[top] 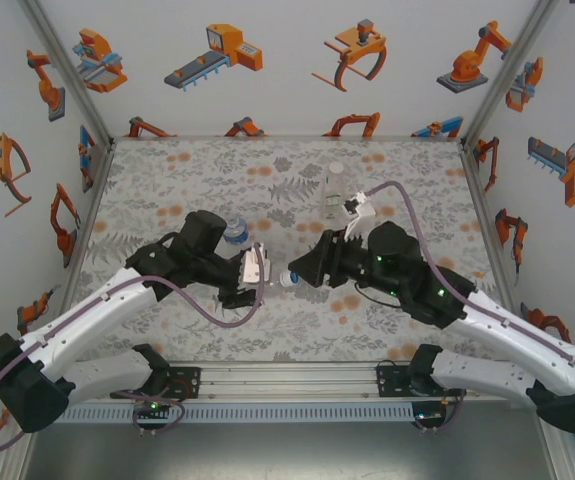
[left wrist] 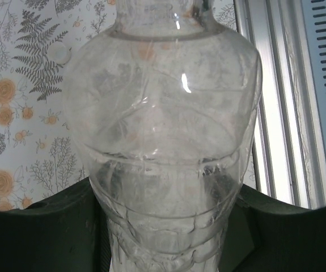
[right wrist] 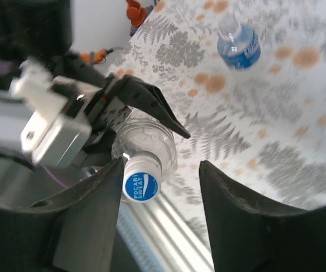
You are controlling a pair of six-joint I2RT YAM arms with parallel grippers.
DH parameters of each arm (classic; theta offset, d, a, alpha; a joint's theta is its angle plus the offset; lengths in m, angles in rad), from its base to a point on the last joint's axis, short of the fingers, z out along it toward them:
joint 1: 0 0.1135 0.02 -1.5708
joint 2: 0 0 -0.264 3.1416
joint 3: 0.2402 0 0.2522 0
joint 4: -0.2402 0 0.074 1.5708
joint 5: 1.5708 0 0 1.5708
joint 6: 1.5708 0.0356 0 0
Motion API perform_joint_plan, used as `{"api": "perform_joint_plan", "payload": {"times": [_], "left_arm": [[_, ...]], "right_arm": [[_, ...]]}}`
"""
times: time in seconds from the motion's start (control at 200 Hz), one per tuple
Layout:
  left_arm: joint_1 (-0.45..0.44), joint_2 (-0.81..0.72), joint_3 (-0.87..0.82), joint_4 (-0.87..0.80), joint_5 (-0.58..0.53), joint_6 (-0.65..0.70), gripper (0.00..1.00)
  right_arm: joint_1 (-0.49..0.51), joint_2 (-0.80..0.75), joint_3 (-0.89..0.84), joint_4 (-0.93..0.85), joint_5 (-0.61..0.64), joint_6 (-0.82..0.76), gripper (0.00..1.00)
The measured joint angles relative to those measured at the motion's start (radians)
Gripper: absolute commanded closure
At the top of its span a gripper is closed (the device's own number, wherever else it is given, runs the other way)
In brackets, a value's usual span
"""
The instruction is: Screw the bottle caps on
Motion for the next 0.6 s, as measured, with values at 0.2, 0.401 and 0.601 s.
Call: {"api": "perform_joint_plan", "payload": {"times": [0.2,0.401,0.601], "left_arm": [[0.000,0.000,0.000,0.000,0.031,0.013,0.97],[0.000,0.000,0.000,-0.002,0.068,0.028,0.97],[0.000,0.000,0.000,-0.004,0.097,0.039,0.97]], "right_arm": [[0.000,0.032,0.132,-0.103,-0.220,-0.530,0.44],[0.000,0.106,0.186,-0.246,-0.395,-0.923,0.42],[0.000,0.135,0.186,-0.300,-0.446,-1.100,0.47]]}}
